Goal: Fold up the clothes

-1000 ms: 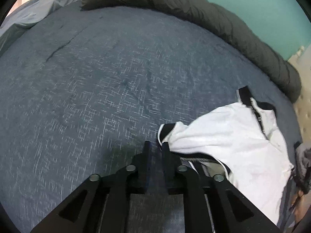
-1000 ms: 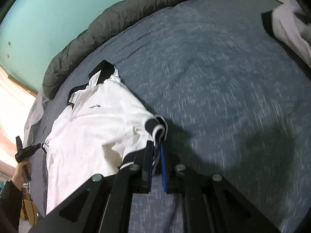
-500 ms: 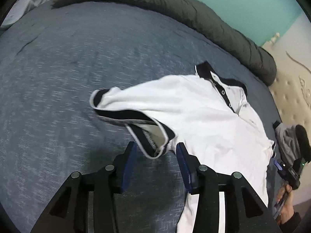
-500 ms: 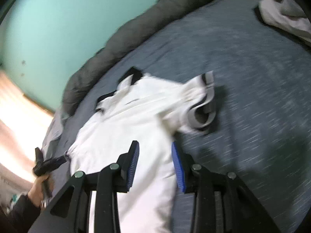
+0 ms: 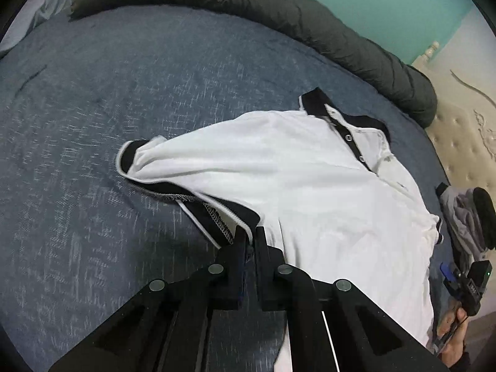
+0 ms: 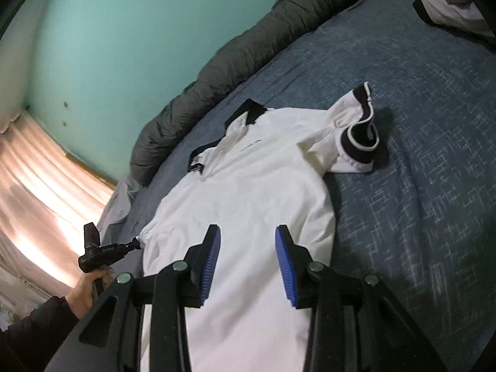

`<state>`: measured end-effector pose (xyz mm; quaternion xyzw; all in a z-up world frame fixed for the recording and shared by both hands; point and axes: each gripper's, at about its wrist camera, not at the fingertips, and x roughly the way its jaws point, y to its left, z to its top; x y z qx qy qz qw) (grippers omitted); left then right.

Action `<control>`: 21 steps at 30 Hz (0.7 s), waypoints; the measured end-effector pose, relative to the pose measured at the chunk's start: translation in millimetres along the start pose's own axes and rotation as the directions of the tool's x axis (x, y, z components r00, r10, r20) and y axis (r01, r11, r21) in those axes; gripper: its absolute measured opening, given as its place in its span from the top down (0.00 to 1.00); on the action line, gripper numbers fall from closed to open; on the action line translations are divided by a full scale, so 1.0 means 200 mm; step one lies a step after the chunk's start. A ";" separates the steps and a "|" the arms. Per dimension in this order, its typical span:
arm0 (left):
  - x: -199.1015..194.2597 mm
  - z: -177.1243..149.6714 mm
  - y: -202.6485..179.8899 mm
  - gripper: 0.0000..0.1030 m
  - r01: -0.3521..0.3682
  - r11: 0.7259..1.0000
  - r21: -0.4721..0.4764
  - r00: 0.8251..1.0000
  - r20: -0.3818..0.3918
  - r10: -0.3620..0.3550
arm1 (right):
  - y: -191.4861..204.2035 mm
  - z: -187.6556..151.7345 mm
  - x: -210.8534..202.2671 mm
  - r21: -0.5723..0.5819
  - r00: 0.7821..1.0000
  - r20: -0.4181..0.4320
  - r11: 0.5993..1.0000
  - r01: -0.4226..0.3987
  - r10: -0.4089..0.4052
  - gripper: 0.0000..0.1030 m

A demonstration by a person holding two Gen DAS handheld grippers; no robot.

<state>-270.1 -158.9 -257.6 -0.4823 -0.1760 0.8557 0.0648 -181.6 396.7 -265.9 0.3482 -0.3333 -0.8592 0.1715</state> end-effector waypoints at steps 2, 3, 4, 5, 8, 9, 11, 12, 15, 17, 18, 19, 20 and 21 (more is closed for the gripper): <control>-0.06 -0.04 0.03 0.95 0.009 1.000 -0.022 1.000 0.020 -0.008 | 0.02 -0.02 -0.01 -0.006 1.000 0.008 1.000 -0.030 0.030 0.64; -0.08 -0.07 0.05 0.95 0.006 0.999 -0.035 1.000 0.022 -0.005 | 0.03 -0.02 -0.02 -0.004 0.999 0.010 0.999 -0.046 0.046 0.64; -0.08 -0.10 0.07 0.95 -0.004 0.999 -0.044 1.000 0.012 0.004 | 0.04 -0.02 -0.02 -0.004 0.998 0.012 0.998 -0.061 0.061 0.64; -0.07 -0.12 0.09 0.95 -0.015 0.999 -0.051 1.000 -0.003 0.015 | 0.05 -0.02 -0.03 -0.018 0.998 0.013 0.998 -0.068 0.068 0.64; -0.02 -0.19 0.15 0.95 -0.047 0.996 -0.075 0.997 -0.058 0.042 | 0.08 -0.02 -0.03 -0.043 0.996 0.017 0.995 -0.085 0.085 0.64; 0.00 -0.20 0.17 0.95 -0.054 0.994 -0.092 0.996 -0.074 0.047 | 0.08 -0.03 -0.03 -0.041 0.996 0.017 0.995 -0.087 0.088 0.64; 0.02 -0.20 0.19 0.95 -0.055 0.991 -0.118 0.995 -0.086 0.045 | 0.07 -0.03 -0.03 -0.037 0.995 0.018 0.995 -0.093 0.093 0.64; 0.02 -0.20 0.19 0.95 -0.050 0.990 -0.129 0.995 -0.090 0.039 | 0.07 -0.03 -0.03 -0.035 0.995 0.018 0.995 -0.095 0.096 0.64; -0.01 -0.18 0.17 0.94 -0.045 0.990 -0.134 0.995 -0.089 0.033 | 0.06 -0.04 -0.03 -0.030 0.994 0.019 0.994 -0.104 0.104 0.64; -0.04 -0.16 0.15 0.93 -0.046 0.992 -0.119 0.996 -0.081 0.036 | 0.06 -0.04 -0.03 -0.026 0.994 0.019 0.994 -0.109 0.109 0.64; -0.06 -0.14 0.15 0.93 -0.052 0.992 -0.117 0.996 -0.077 0.043 | 0.05 -0.04 -0.03 -0.027 0.994 0.021 0.994 -0.104 0.105 0.64; -0.07 -0.12 0.15 0.93 -0.061 0.991 -0.116 0.996 -0.072 0.053 | 0.05 -0.04 -0.03 -0.027 0.995 0.023 0.995 -0.100 0.101 0.64; -0.08 -0.09 0.16 0.93 -0.075 0.990 -0.120 0.996 -0.064 0.068 | 0.05 -0.04 -0.02 -0.028 0.995 0.024 0.995 -0.096 0.097 0.64; -0.09 -0.07 0.18 0.93 -0.082 0.988 -0.133 0.996 -0.051 0.075 | 0.05 -0.04 -0.02 -0.029 0.995 0.026 0.995 -0.092 0.093 0.64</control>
